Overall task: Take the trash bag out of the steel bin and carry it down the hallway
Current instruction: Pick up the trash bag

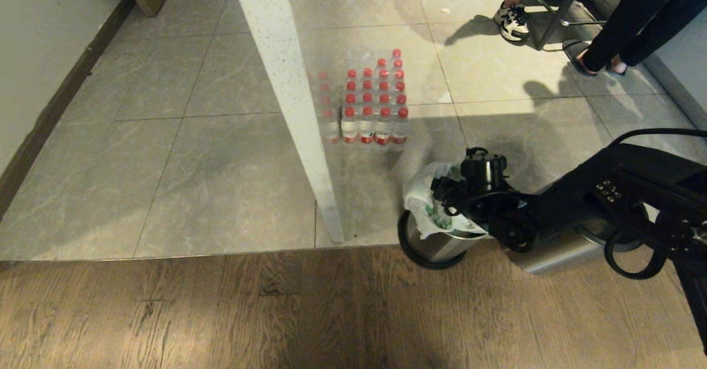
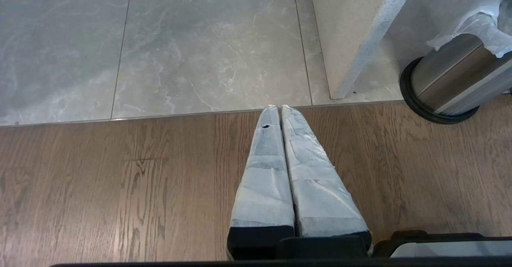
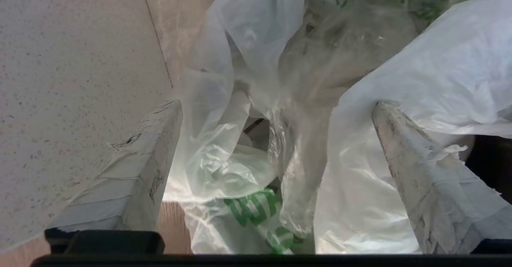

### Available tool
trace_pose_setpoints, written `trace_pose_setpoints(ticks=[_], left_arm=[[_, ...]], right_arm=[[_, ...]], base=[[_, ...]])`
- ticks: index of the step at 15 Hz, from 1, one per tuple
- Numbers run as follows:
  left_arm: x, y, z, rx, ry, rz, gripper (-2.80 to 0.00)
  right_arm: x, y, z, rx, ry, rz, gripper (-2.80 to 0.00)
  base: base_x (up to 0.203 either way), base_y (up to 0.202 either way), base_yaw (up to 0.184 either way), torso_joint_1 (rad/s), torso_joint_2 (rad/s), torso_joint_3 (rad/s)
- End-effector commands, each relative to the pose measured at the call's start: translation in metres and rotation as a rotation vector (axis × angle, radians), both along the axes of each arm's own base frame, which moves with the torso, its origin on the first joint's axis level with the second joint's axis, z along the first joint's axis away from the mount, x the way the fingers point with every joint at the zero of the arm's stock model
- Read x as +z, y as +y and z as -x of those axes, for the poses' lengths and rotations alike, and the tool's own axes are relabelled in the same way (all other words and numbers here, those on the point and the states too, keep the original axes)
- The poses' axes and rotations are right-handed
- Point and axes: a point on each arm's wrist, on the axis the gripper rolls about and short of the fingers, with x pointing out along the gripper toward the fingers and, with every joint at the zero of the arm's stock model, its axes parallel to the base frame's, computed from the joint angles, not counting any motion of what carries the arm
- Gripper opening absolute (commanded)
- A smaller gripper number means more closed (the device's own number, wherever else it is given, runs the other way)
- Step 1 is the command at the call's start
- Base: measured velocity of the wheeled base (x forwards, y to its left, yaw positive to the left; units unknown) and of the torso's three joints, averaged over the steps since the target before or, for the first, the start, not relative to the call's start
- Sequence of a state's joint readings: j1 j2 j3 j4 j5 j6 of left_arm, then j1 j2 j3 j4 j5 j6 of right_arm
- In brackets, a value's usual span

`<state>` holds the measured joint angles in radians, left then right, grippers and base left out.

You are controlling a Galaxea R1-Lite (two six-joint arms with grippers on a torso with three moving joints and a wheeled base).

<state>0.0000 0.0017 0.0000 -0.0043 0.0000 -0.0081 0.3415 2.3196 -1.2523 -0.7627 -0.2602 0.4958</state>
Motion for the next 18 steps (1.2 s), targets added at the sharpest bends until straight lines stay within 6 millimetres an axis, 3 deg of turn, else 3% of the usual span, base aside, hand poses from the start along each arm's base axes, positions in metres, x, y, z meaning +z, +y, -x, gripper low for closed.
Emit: trace_pose_setpoints(ticks=[1,4,9,18], left_arm=[[0.000,0.000,0.000,0.000,-0.001,0.000,-2.80],[0.000,0.000,0.000,0.000,-0.001,0.000,-2.80],[0.000,0.000,0.000,0.000,-0.002,0.000,-2.80],[0.000,0.000,0.000,0.000,-0.001,0.000,-2.80]], right_arm=[[-0.006,0.003,-0.003,0.002,0.004,-0.003,0.00],[-0.008,0.005,-0.010,0.000,0.016,-0.014,0.00],[-0.018,0.003,-0.005,0.001,0.094,0.024,0.00],[-0.019,0.000,-0.002,-0.005,0.130,0.089,0.00]], base=[[0.000,0.000,0.000,0.000,0.00,0.000],[0.000,0.000,0.000,0.000,0.00,0.000],[0.000,0.000,0.000,0.000,0.00,0.000],[0.000,0.000,0.000,0.000,0.00,0.000]])
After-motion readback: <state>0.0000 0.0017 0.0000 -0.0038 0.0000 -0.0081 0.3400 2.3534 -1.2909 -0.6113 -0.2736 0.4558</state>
